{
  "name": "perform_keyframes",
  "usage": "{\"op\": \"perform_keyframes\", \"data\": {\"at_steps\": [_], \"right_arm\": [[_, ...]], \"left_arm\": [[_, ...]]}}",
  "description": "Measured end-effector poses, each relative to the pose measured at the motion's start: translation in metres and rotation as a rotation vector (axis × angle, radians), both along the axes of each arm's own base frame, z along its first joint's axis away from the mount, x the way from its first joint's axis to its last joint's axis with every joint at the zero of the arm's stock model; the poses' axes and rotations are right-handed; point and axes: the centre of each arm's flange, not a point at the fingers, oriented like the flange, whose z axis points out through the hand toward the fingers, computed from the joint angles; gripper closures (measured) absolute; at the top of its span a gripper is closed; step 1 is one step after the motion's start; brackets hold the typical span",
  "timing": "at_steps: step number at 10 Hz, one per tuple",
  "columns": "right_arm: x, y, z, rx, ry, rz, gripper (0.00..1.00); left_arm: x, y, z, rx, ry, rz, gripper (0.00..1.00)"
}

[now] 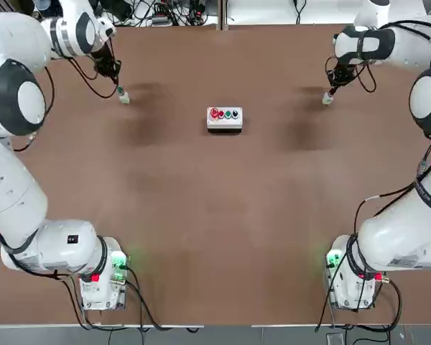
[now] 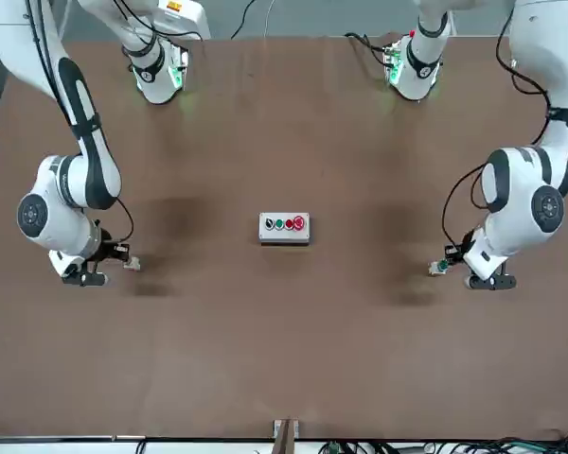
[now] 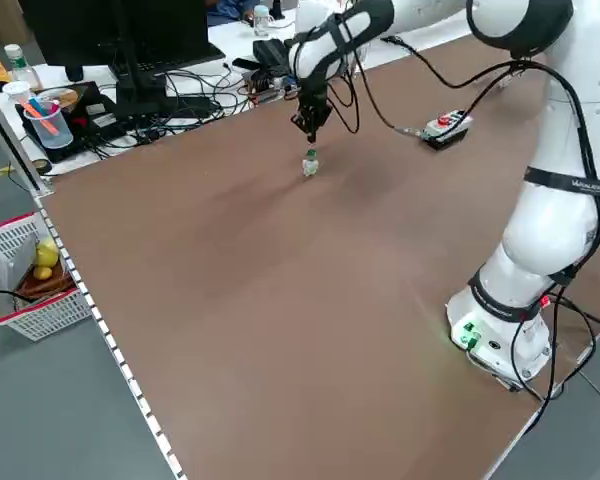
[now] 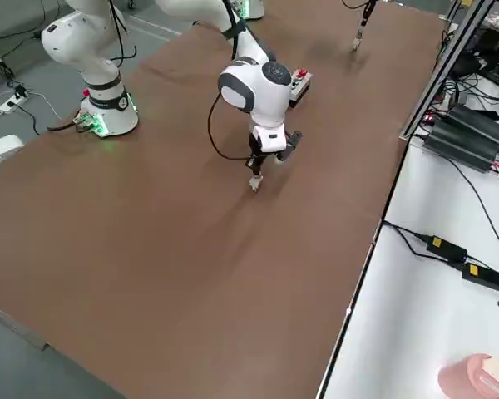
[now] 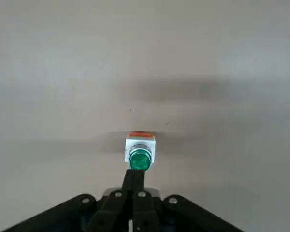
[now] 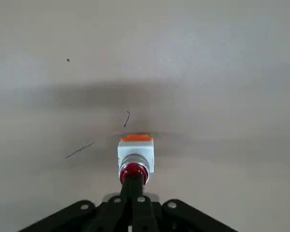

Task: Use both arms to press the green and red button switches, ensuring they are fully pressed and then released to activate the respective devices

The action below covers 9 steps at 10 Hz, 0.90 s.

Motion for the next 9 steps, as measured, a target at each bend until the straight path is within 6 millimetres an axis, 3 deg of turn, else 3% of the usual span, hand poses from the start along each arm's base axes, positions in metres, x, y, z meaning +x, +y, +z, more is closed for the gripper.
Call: {"op": "perform_keyframes", "data": {"at_steps": [1, 2, 5, 7, 8, 9], "right_arm": [[0.001, 0.000, 0.001, 0.000, 0.003, 0.000, 0.99], [0.001, 0.000, 0.002, 0.000, 0.003, 0.000, 0.99], [0.005, 0.000, 0.007, 0.001, 0.003, -0.001, 0.99], [0.012, 0.000, 0.025, 0.003, 0.040, 0.000, 0.99], [0.020, 0.001, 0.041, 0.003, 0.044, -0.005, 0.98], [0.026, 0.002, 0.057, 0.003, 0.041, -0.015, 0.86]], "left_arm": [[0.004, 0.000, 0.017, -0.001, 0.004, -0.001, 0.91], [0.009, 0.001, 0.037, -0.001, 0.007, -0.001, 0.79], [0.020, 0.009, 0.097, -0.003, 0.037, 0.005, 0.34], [0.025, 0.013, 0.132, -0.002, 0.035, 0.007, 0.07], [0.029, 0.015, 0.151, -0.002, 0.015, 0.009, 0.01], [0.032, 0.018, 0.170, 0.001, -0.014, 0.012, 0.01]]}}
